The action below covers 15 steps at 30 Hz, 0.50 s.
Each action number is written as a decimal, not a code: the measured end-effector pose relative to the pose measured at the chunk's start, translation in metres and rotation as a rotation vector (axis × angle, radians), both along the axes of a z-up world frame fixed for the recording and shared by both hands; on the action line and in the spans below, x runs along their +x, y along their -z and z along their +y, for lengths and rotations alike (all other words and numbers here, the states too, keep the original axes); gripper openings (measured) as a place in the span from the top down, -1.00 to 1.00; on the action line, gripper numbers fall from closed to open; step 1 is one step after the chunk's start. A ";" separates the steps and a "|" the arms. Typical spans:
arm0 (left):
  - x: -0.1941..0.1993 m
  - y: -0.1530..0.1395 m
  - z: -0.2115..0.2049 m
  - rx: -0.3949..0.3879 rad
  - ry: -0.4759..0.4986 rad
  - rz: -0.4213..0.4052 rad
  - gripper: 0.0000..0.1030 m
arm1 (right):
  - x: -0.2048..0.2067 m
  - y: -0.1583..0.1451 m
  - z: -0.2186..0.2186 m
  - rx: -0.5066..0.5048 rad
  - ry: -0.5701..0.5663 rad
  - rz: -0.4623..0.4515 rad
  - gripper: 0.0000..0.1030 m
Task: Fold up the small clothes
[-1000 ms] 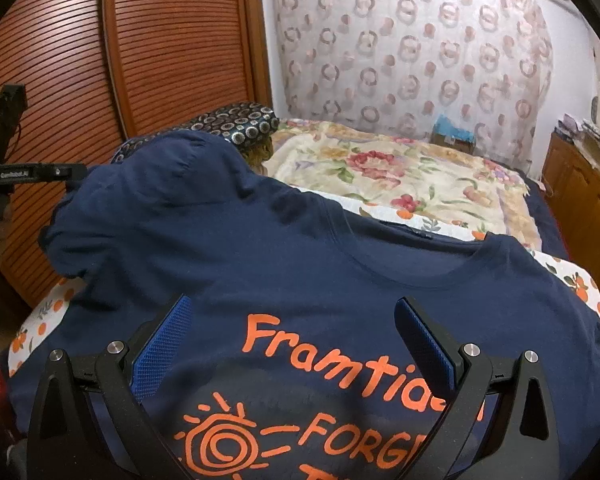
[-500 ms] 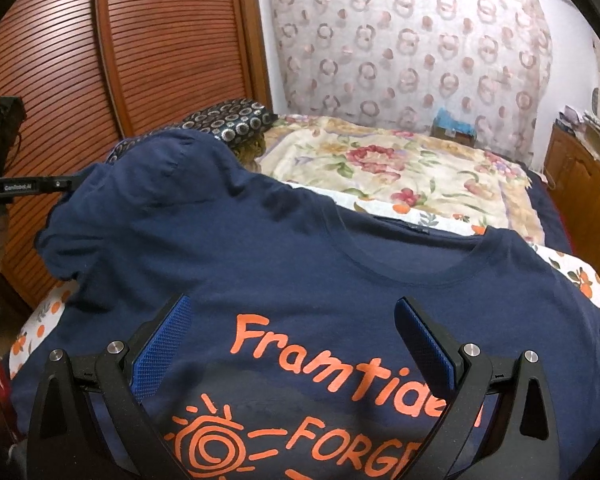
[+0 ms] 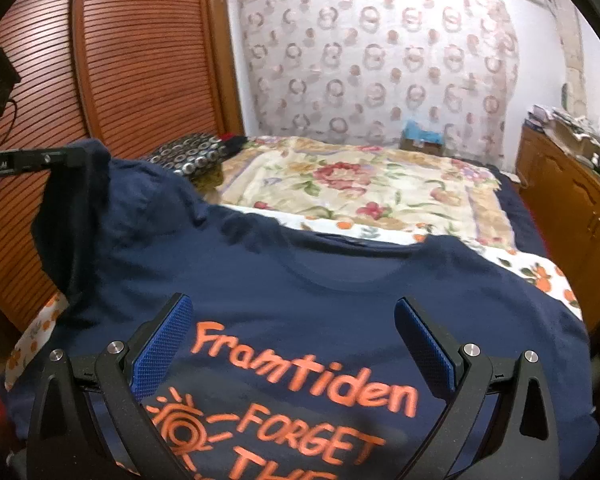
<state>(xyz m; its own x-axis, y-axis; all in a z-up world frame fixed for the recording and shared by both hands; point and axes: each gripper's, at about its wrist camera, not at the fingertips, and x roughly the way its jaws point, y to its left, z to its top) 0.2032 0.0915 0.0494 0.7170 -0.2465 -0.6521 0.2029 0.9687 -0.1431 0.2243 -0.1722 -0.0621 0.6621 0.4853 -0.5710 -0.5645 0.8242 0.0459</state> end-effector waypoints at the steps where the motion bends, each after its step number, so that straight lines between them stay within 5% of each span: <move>1: 0.003 0.002 -0.008 0.003 0.024 0.010 0.89 | 0.000 -0.001 -0.005 0.003 0.009 0.000 -0.99; 6: -0.006 -0.002 -0.009 0.007 0.019 -0.010 0.01 | 0.002 0.000 -0.023 -0.010 0.050 0.006 -0.99; 9: -0.014 -0.001 0.005 0.008 -0.016 -0.008 -0.10 | 0.004 0.002 -0.024 -0.019 0.049 0.009 -0.99; 15: -0.036 0.024 0.029 0.055 -0.100 0.024 -0.11 | 0.013 0.003 -0.003 -0.004 -0.051 0.039 -0.65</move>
